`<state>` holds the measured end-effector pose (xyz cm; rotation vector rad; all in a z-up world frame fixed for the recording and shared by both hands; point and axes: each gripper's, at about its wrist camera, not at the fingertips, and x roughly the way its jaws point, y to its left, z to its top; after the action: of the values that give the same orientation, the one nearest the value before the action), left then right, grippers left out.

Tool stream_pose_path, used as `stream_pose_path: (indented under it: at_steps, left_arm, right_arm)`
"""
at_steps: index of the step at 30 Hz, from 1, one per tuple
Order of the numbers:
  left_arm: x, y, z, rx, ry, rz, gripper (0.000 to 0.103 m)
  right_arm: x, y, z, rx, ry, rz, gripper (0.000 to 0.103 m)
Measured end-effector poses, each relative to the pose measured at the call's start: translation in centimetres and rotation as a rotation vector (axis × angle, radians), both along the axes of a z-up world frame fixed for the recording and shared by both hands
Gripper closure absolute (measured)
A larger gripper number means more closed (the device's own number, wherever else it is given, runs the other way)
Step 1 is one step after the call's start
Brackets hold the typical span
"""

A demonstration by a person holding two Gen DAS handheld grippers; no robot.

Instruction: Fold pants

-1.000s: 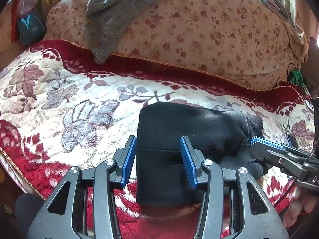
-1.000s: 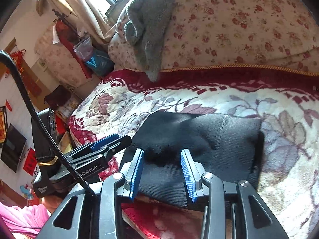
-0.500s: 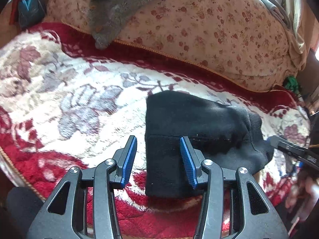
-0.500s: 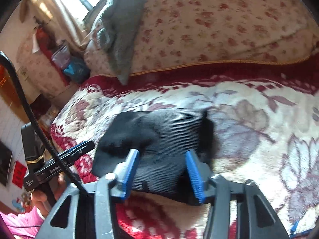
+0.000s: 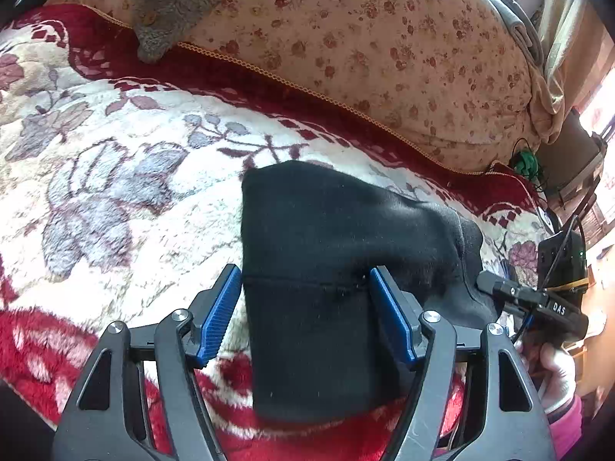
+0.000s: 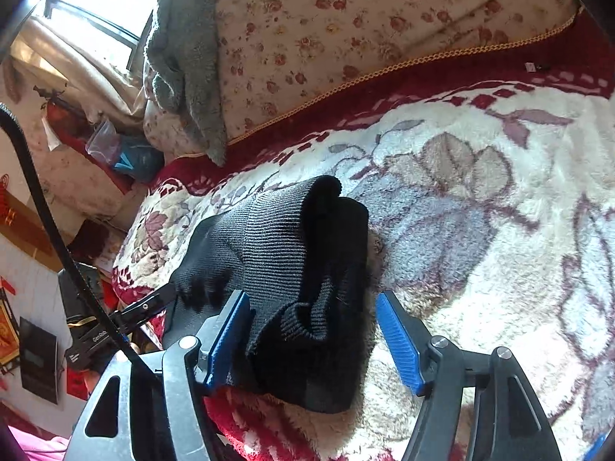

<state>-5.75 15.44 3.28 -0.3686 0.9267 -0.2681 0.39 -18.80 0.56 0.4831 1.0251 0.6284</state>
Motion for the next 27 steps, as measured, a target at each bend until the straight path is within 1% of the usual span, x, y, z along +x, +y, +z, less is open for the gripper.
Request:
stream_pose_path:
  at_steps: [1,2,4,7,10,11,14,18,19,21,22,24,25,27]
  left_arm:
    - [0.2,0.0,-0.1,-0.004,0.001,-0.001,0.033]
    - [0.5,0.0,-0.2,-0.009,0.004,-0.003,0.032]
    - [1.1,0.0,-0.6,-0.021,0.017,-0.014,0.032]
    - [1.6,0.1,-1.4,-0.045,0.035,-0.011,0.024]
    - [2.0,0.1,-2.2,-0.071,0.049,-0.007,0.021]
    - [2.1,0.0,-2.2,-0.073,0.043,-0.005,0.019]
    - [2.1,-0.7,-2.3,-0.048,0.016,-0.007,0.017]
    - [2.1,-1.5,-2.4,-0.012,-0.008,-0.008,0.017]
    - [2.1,-1.6,-2.4,-0.006,-0.009,-0.012,0.019]
    - [1.8,-1.8,-2.1,0.003,-0.016,-0.013,0.032]
    - [1.7,-1.9,-1.9,0.010,-0.023,-0.011,0.035]
    - [1.0,-2.3,-1.2,0.039,-0.050,-0.010,0.049]
    - [0.8,-2.3,-0.9,0.048,-0.059,-0.010,0.053]
    - [0.3,-2.3,-0.1,0.051,-0.072,-0.013,0.063]
  right_arm:
    - [0.1,0.3,-0.1,0.014,0.003,0.014,0.037]
    - [0.2,0.6,-0.3,0.016,0.007,0.021,0.034]
    - [0.4,1.1,-0.7,0.012,0.005,0.032,0.034]
    - [0.5,1.1,-1.0,0.043,0.001,0.034,0.032]
    - [0.6,1.2,-1.2,0.066,-0.017,0.041,0.033]
    - [0.7,1.2,-1.3,0.074,-0.020,0.040,0.035]
    - [0.9,1.1,-1.7,0.099,-0.032,0.028,0.039]
    - [0.9,1.3,-1.6,0.083,-0.054,0.037,0.043]
    - [0.8,1.3,-1.6,0.084,-0.055,0.038,0.044]
    - [0.7,1.3,-1.6,0.088,-0.057,0.040,0.047]
    - [0.6,1.3,-1.5,0.094,-0.058,0.041,0.049]
    - [0.4,1.2,-1.2,0.110,-0.061,0.040,0.052]
    - [0.3,1.2,-1.1,0.112,-0.063,0.041,0.054]
    - [0.0,1.4,-0.5,0.105,-0.072,0.044,0.055]
